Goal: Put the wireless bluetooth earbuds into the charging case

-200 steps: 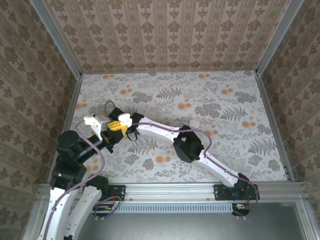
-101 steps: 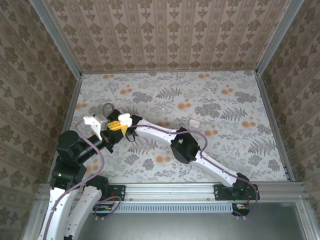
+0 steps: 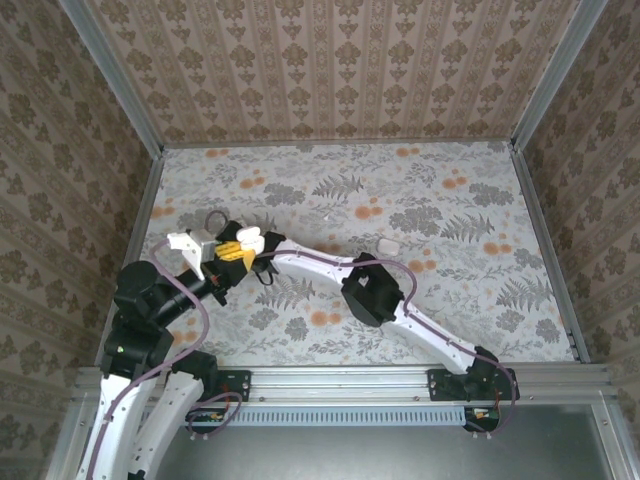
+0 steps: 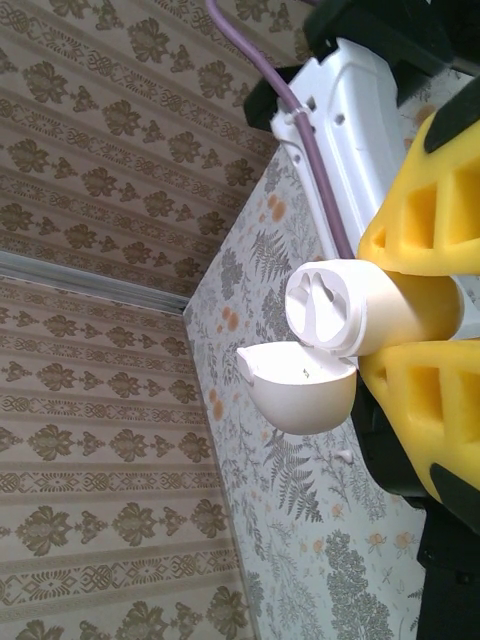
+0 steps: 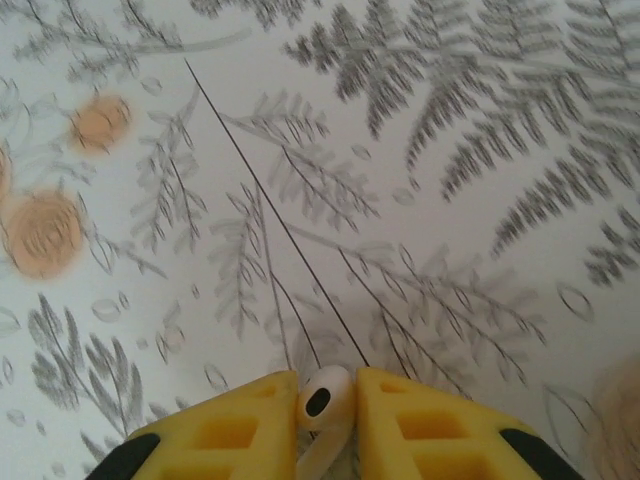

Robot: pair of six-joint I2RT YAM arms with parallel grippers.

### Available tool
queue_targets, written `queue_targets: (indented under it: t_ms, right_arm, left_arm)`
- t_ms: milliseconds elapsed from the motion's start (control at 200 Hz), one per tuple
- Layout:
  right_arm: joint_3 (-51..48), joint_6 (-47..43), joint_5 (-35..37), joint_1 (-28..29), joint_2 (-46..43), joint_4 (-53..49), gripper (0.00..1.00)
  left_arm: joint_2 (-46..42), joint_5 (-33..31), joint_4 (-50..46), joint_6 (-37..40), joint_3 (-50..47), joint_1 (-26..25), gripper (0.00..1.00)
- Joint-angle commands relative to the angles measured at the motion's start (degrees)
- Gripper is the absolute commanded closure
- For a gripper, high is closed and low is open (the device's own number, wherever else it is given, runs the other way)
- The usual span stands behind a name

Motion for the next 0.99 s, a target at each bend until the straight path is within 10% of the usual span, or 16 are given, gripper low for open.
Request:
queue_targets:
  t_ms: [0, 460, 990]
  right_arm:
    - [-9.6, 0.3, -1.4, -1.6, -6.8, -2.0, 0.82]
    - [-54.7, 0.7, -2.0, -12.6, -36.2, 2.8, 0.85]
    - [-55.8, 5.8, -5.4, -15.4, -45.9, -9.1, 0.53]
  left_arm:
    - [-0.6, 0.4, 2.7, -1.3, -1.0, 0.4, 1.00]
    - [4.9, 3.6, 12.3, -4.4, -5.2, 0.4, 1.00]
    - [8.5, 4.5, 15.8, -4.9, -6.6, 0.2, 1.00]
